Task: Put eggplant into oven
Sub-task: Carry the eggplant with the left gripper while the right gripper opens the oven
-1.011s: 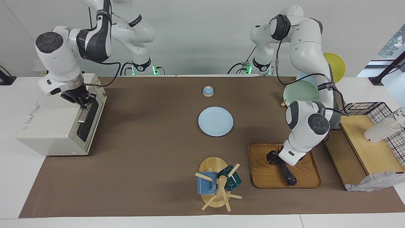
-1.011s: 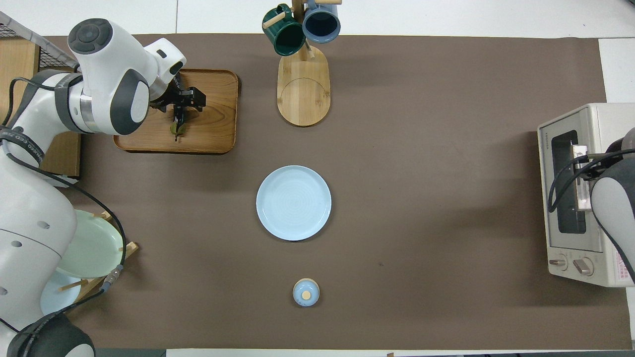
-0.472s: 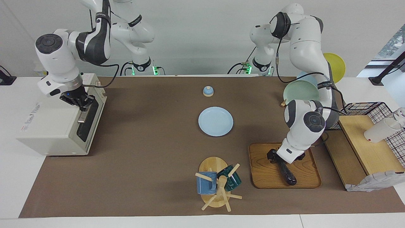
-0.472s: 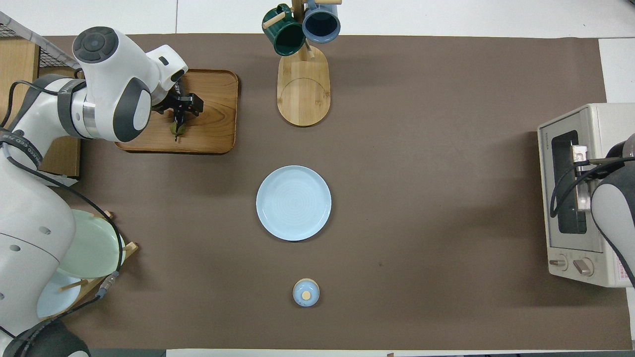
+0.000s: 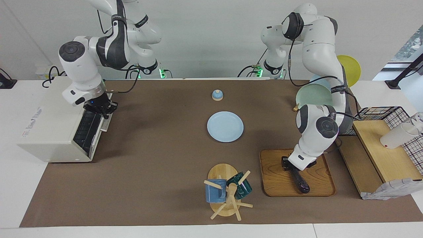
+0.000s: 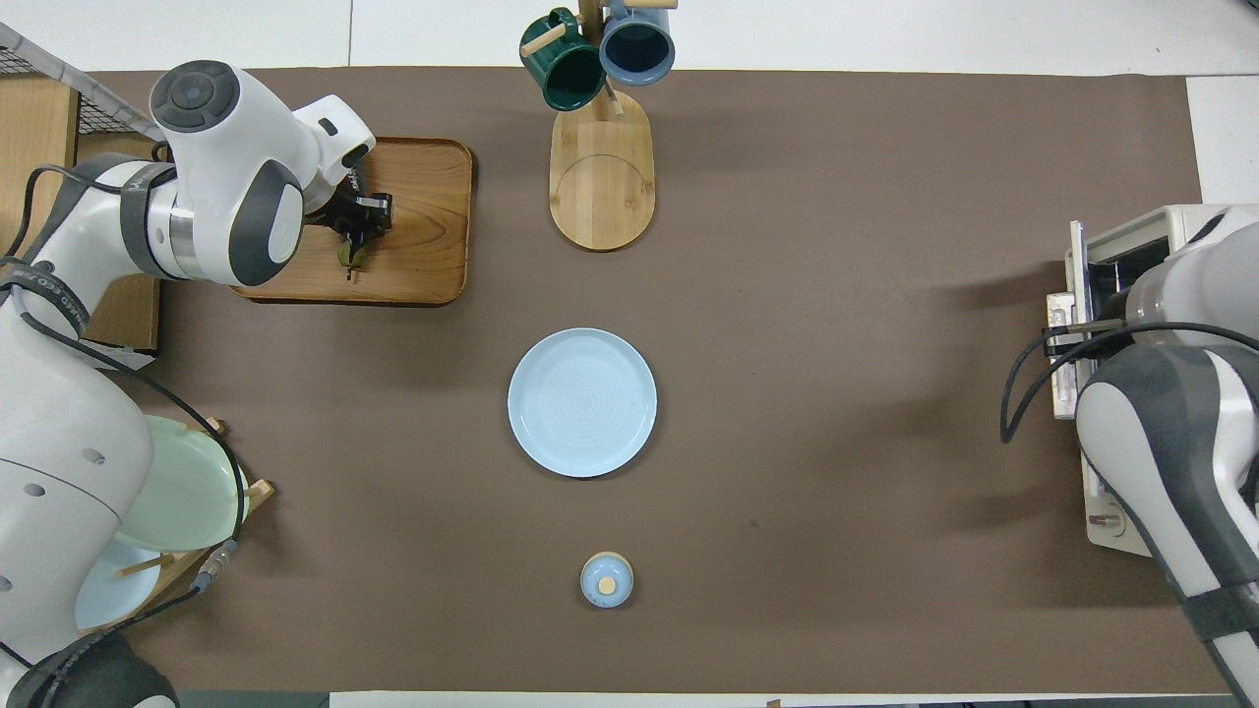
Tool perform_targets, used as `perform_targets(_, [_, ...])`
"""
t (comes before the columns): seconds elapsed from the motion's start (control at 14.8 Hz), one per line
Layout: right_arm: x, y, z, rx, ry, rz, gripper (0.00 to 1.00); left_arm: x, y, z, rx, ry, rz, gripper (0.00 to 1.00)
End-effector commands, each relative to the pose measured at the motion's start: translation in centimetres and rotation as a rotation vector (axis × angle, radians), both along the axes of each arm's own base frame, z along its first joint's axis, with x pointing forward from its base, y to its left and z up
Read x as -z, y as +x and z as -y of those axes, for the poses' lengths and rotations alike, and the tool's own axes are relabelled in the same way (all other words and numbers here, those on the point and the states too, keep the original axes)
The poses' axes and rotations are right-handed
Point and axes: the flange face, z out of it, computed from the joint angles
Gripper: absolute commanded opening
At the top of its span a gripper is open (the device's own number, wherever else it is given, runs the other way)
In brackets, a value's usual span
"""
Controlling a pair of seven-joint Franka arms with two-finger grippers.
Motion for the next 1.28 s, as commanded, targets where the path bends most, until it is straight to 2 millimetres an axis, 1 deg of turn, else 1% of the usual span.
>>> perform_targets(0.0, [3.6, 0.7, -0.5, 0.006, 0.02, 0.013, 0.0, -1.6, -0.4, -1.1, -0.005, 0.003, 0.006, 0.0])
perform_targets(0.13, [5.1, 1.0, -2.5, -0.01, 0.027, 0.035, 0.0, -3.3, 0.1, -0.6, -0.037, -0.05, -0.015, 0.0])
perform_targets(0.2, [5.7, 0.8, -3.3, 0.002, 0.03, 0.043, 0.0, -4.5, 0.0, -0.1, -0.054, -0.079, -0.034, 0.0])
perform_targets(0.27, [6.2, 0.6, -3.8, 0.007, 0.029, 0.042, 0.0, -5.8, -0.5, 0.4, -0.064, -0.097, -0.054, 0.0])
perform_targets(0.34, [6.2, 0.6, -3.9, 0.007, 0.029, 0.043, 0.0, -9.5, -1.1, 0.7, -0.087, -0.111, -0.027, 0.0])
perform_targets(0.4, [6.3, 0.5, -3.9, 0.007, 0.031, 0.045, 0.0, -12.1, -2.2, 1.0, -0.134, -0.123, -0.022, 0.0])
perform_targets(0.47, [6.6, 0.5, -3.8, 0.007, 0.032, 0.051, 0.0, -14.9, -3.7, 1.0, -0.164, -0.122, -0.04, 0.0])
perform_targets(0.54, [6.9, 0.5, -3.7, 0.006, 0.033, 0.058, 0.0, -16.8, -5.2, 1.4, -0.17, -0.124, -0.074, 0.0])
perform_targets(0.61, [7.6, 0.4, -3.7, 0.008, 0.033, 0.054, 0.0, -19.0, -6.9, 2.9, -0.166, -0.138, -0.101, 0.0])
perform_targets(0.67, [8.0, 0.4, -3.8, 0.009, 0.035, 0.048, 0.0, -20.6, -8.3, 4.4, -0.186, -0.142, -0.121, 0.0])
perform_targets(0.74, [8.7, 0.4, -3.9, 0.018, 0.037, 0.041, 0.0, -21.6, -10.0, 6.2, -0.191, -0.129, -0.141, 0.0])
perform_targets(0.81, [9.0, 0.5, -3.9, 0.031, 0.047, 0.041, 0.0, -21.9, -11.9, 8.5, -0.184, -0.116, -0.151, 0.0])
perform_targets(0.88, [9.3, 0.5, -4.0, 0.044, 0.061, 0.036, 0.0, -21.7, -13.8, 10.2, -0.199, -0.104, -0.157, 0.0])
perform_targets(0.94, [9.7, 0.5, -4.0, 0.048, 0.065, 0.03, 0.0, -21.1, -15.3, 12.3, -0.182, -0.097, -0.161, 0.0])
perform_targets(1.01, [10.7, 0.6, -4.0, 0.049, 0.066, 0.02, 0.0, -20.4, -16.6, 13.7, -0.157, -0.098, -0.148, 0.0])
perform_targets(1.08, [11.1, 0.7, -4.1, 0.048, 0.066, 0.022, 0.0, -19.4, -17.5, 14.4, -0.142, -0.104, -0.128, 0.0])
perform_targets(1.15, [11.4, 0.7, -4.3, 0.054, 0.075, 0.016, 0.0, -18.2, -18.5, 15.0, -0.133, -0.11, -0.11, 0.0])
perform_targets(1.21, [11.3, 0.7, -4.8, 0.065, 0.094, 0.008, 0.0, -16.6, -19.7, 16.2, -0.113, -0.11, -0.104, 0.0])
